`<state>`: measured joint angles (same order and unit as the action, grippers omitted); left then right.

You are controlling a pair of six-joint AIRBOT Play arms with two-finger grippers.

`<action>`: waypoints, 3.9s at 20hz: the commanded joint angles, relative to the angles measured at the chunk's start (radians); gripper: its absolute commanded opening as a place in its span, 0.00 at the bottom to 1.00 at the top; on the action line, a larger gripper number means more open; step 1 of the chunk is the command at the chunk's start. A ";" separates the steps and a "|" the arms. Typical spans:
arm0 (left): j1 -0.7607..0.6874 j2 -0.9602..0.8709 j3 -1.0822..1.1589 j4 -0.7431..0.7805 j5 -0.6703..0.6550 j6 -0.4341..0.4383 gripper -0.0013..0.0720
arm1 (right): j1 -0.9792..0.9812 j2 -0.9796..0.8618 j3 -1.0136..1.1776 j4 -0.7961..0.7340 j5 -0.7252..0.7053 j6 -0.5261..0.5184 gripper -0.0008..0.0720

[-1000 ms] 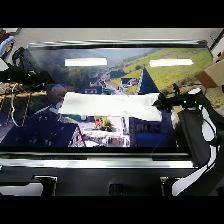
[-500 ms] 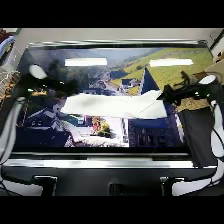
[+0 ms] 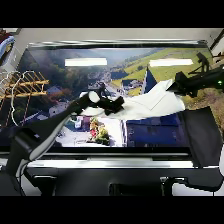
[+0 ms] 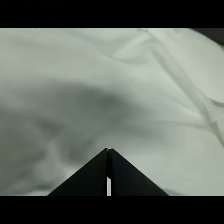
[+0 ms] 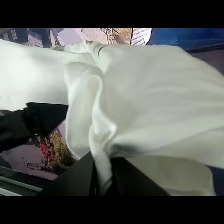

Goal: Fold the clothes and pants, and hang the long-sleeved shirts on hangers.

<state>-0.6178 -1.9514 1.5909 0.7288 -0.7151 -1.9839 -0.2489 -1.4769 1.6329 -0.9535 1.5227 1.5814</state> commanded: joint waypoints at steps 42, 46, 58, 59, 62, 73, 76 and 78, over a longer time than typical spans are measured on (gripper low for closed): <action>0.662 0.690 0.183 0.455 -0.639 0.209 0.04 | 0.641 -0.333 0.121 0.195 -0.465 0.184 0.20; 0.662 0.690 0.161 0.455 -0.634 0.208 0.04 | 0.651 -0.332 0.121 0.341 -0.510 0.148 0.73; 0.662 0.690 0.161 0.455 -0.629 0.208 0.04 | 0.228 -0.233 0.119 0.259 -0.244 -0.109 0.75; 0.662 0.690 0.161 0.455 -0.629 0.208 0.04 | 0.183 -0.238 0.106 0.225 -0.220 -0.127 0.75; 0.662 0.690 0.161 0.455 -0.629 0.213 0.04 | 0.086 -0.272 0.017 0.220 -0.209 -0.201 0.75; 0.662 0.688 0.161 0.461 -0.628 0.211 0.04 | 0.191 -0.519 -0.131 0.341 -0.224 -0.370 0.74; 0.662 0.688 0.161 0.461 -0.628 0.212 0.04 | 0.233 -0.539 -0.131 0.341 -0.242 -0.374 0.55; 0.662 0.688 0.161 0.461 -0.628 0.212 0.04 | 0.248 -0.538 -0.131 0.370 -0.249 -0.395 0.18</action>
<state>0.0429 -1.2629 1.7519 1.1896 -1.3434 -1.7721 -0.0296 -2.0010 1.5032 -0.6132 1.2831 1.2110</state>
